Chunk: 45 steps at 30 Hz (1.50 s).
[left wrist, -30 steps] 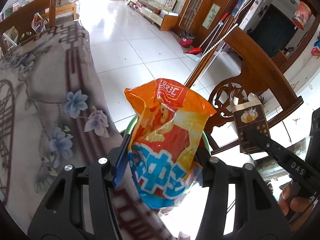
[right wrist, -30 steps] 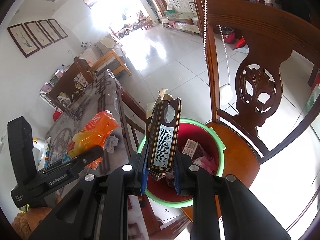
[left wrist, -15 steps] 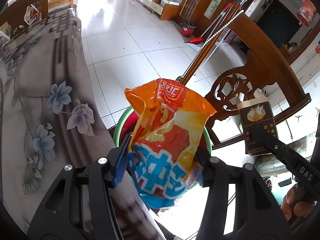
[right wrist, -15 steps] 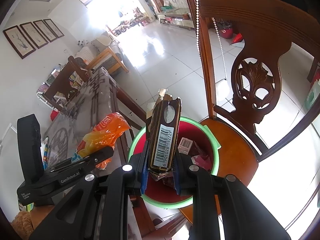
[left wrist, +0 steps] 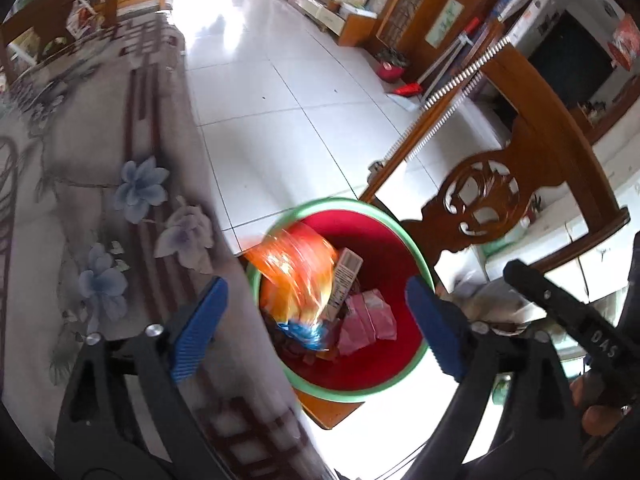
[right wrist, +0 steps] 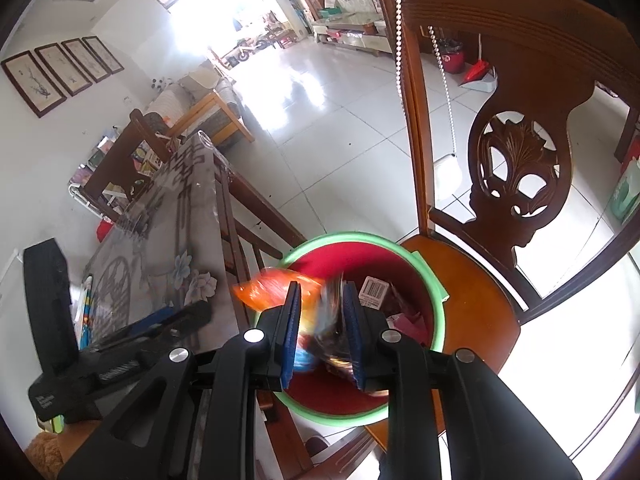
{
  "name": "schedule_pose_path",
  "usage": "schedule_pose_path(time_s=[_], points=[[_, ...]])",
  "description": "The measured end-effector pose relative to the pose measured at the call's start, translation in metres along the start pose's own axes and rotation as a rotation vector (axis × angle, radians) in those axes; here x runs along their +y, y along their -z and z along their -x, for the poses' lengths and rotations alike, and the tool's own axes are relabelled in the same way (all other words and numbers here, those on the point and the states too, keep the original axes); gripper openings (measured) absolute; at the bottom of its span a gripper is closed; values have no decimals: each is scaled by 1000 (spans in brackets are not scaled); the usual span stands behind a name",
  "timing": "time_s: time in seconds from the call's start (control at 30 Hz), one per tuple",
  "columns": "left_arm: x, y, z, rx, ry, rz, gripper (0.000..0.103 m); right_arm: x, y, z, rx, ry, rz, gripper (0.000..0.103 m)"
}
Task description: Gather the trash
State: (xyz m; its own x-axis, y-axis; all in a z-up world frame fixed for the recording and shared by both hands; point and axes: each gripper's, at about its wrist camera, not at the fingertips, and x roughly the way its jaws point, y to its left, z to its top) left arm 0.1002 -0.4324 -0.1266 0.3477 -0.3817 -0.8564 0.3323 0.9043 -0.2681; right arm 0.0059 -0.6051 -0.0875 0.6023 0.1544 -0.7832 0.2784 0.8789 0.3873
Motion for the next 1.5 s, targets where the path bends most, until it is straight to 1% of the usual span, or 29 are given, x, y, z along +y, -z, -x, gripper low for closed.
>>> schedule_pose_path(time_s=[0.07,0.13,0.17,0.27,0.33,0.47,0.5,0.57,0.6,0.63,0.67,0.73,0.8,0.9,1.0,1.07,1.17,1.5], points=[[7,-1,9,-31,-20,12,91,2,-1,-3,0,8,0,51],[16,-3,27,-98,-72,12,91,8,0,-4,-19,23,2,56],[21,-3,40,-144,-102,8,93,12,0,-4,-23,28,10,57],[34,-8,73,-253,-169,11,97,31,-1,-5,-42,34,50,59],[46,-11,101,-335,-211,17,98,52,0,-1,-77,35,90,62],[72,-18,155,-480,-261,29,98,100,4,14,-170,22,178,73],[77,-19,167,-506,-270,32,98,110,5,18,-191,18,192,74],[86,-22,186,-547,-282,34,98,136,9,30,-248,-6,215,83],[93,-22,198,-572,-295,32,98,147,10,37,-275,-18,219,84],[98,-22,209,-591,-309,32,98,158,11,42,-300,-23,221,88],[103,-21,216,-604,-321,32,98,170,13,48,-333,-23,227,92],[113,-20,234,-628,-352,33,98,189,17,58,-402,-16,234,95],[126,-21,248,-626,-361,39,98,213,24,71,-493,-1,233,95],[143,-21,263,-605,-385,49,98,238,29,76,-522,-1,231,95],[156,-13,278,-625,-419,48,98,258,36,78,-563,23,200,95],[163,-6,288,-648,-412,39,98,270,41,78,-571,27,199,95],[175,2,302,-680,-357,31,98,282,51,78,-571,43,213,95],[195,15,323,-698,-312,19,98,304,73,80,-572,67,203,95]])
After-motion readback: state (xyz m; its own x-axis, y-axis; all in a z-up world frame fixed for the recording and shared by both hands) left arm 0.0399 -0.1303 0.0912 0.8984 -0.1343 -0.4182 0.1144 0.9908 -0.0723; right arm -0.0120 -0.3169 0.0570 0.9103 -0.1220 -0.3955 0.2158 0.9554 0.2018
